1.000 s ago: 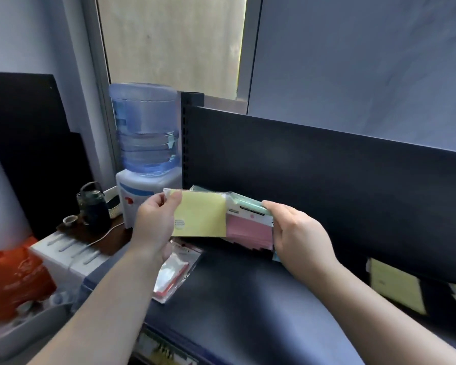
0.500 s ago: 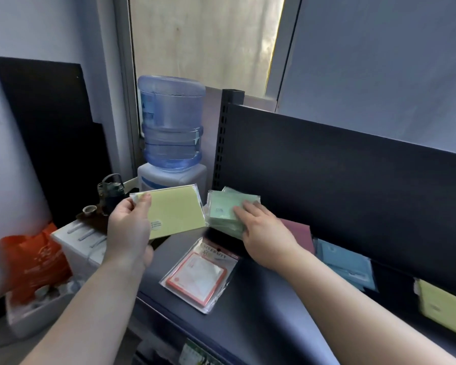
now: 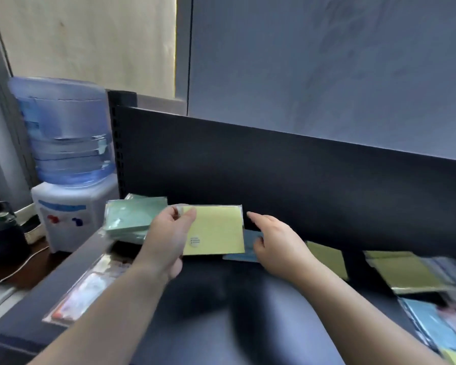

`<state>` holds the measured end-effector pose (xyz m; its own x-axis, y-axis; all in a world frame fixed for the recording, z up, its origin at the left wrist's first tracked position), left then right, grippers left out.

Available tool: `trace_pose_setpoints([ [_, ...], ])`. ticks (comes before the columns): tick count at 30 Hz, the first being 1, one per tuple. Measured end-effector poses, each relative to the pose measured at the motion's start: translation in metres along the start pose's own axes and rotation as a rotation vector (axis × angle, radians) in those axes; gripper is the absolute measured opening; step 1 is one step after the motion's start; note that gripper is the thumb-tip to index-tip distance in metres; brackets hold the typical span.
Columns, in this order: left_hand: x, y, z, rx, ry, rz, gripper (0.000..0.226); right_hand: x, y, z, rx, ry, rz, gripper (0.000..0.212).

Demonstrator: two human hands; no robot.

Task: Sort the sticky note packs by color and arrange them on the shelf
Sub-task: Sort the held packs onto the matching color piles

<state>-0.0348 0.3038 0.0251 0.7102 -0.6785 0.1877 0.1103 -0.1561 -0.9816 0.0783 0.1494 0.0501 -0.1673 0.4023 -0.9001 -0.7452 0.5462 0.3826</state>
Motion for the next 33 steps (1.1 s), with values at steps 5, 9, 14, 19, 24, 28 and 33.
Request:
trace_pose_setpoints([
  [5, 0.094, 0.025, -0.010, -0.071, 0.143, 0.106, 0.010, -0.036, -0.077, -0.041, 0.168, -0.051, -0.035, 0.058],
  [9, 0.148, 0.047, -0.016, -0.156, 0.198, 0.117, 0.013, -0.060, -0.128, -0.071, 0.242, -0.046, -0.060, 0.056],
  [14, 0.202, 0.064, -0.014, -0.199, 0.216, 0.153, 0.016, -0.087, -0.179, -0.097, 0.283, -0.077, -0.061, 0.054],
  [19, 0.245, 0.075, -0.003, -0.129, 0.159, 0.267, 0.026, -0.107, -0.220, -0.117, 0.300, -0.092, -0.073, 0.054],
  [24, 0.272, 0.073, -0.008, 0.168, 0.124, 0.925, 0.067, -0.124, -0.262, -0.127, 0.314, -0.076, -0.103, 0.055],
  [28, 0.318, 0.078, -0.047, 0.361, 0.306, 1.159, 0.065, -0.132, -0.292, -0.126, 0.344, -0.006, -0.124, 0.060],
  [33, 0.374, 0.106, -0.072, 0.360, 0.609, 1.395, 0.084, -0.116, -0.314, -0.127, 0.333, 0.122, -0.083, 0.063],
])
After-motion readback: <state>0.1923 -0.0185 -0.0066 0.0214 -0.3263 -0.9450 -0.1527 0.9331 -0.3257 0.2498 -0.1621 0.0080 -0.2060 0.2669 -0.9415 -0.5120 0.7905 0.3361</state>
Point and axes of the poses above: each hand's wrist, its own z-axis towards the middle knuckle, its own x-axis out of the palm, y = z × x, the point moved 5 cm from there along z, towards the middle knuckle, and after that the axes turned 4 degrees about z, right-handed, at the moved point
